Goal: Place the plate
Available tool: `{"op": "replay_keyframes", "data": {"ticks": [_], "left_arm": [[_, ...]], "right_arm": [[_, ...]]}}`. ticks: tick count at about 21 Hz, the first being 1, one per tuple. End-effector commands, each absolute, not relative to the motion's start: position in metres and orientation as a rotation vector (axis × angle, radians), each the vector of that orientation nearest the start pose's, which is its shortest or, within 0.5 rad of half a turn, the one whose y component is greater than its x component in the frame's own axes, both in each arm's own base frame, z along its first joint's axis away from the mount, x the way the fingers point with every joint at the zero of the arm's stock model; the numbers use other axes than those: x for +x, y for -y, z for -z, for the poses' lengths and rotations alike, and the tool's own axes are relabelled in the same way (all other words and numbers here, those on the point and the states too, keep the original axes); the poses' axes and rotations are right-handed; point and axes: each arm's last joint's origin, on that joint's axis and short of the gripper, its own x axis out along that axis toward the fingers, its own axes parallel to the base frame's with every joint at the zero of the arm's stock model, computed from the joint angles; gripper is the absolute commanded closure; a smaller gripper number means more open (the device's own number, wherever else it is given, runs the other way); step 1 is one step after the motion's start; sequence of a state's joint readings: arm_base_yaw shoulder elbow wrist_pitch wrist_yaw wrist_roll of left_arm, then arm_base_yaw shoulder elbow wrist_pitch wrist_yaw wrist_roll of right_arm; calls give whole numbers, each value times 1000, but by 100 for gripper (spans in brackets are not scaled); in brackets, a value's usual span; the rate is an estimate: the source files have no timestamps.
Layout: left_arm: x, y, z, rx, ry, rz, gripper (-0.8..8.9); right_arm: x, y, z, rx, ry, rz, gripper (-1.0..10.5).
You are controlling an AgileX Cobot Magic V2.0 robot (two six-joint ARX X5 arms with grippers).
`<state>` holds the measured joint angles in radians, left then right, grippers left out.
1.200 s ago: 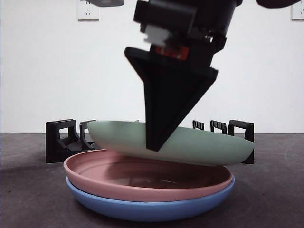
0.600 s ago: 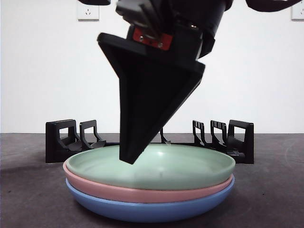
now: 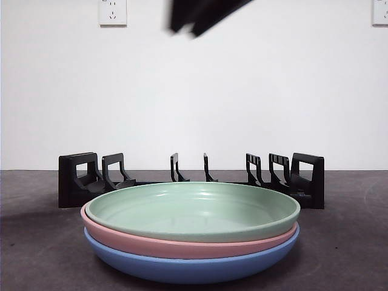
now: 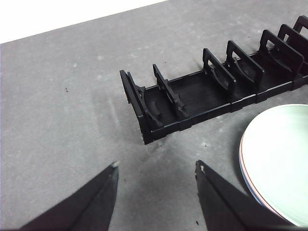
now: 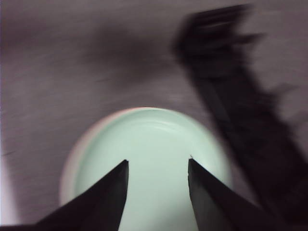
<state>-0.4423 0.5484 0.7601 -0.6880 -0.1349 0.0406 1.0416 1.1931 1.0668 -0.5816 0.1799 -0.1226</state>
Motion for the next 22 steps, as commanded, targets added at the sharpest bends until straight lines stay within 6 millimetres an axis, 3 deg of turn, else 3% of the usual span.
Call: {"op": "replay_keyframes", "data": {"ticks": [1, 6, 9, 10, 12, 22], "left_arm": [[99, 43, -314, 165, -414, 309, 563], [101, 44, -320, 113, -356, 303, 563], [101, 44, -320, 113, -355, 304, 579], [101, 44, -320, 115, -360, 304, 735], [101, 44, -319, 120, -364, 305, 807], [99, 43, -318, 122, -382, 305, 806]], "right_arm": [[152, -187, -315, -475, -576, -734, 748], [198, -128, -322, -437, -571, -484, 748], [210, -104, -320, -391, -611, -370, 754], [211, -100, -320, -377, -626, -349, 966], [214, -97, -321, -350, -613, -321, 929], [215, -97, -325, -340, -578, -317, 928]]}}
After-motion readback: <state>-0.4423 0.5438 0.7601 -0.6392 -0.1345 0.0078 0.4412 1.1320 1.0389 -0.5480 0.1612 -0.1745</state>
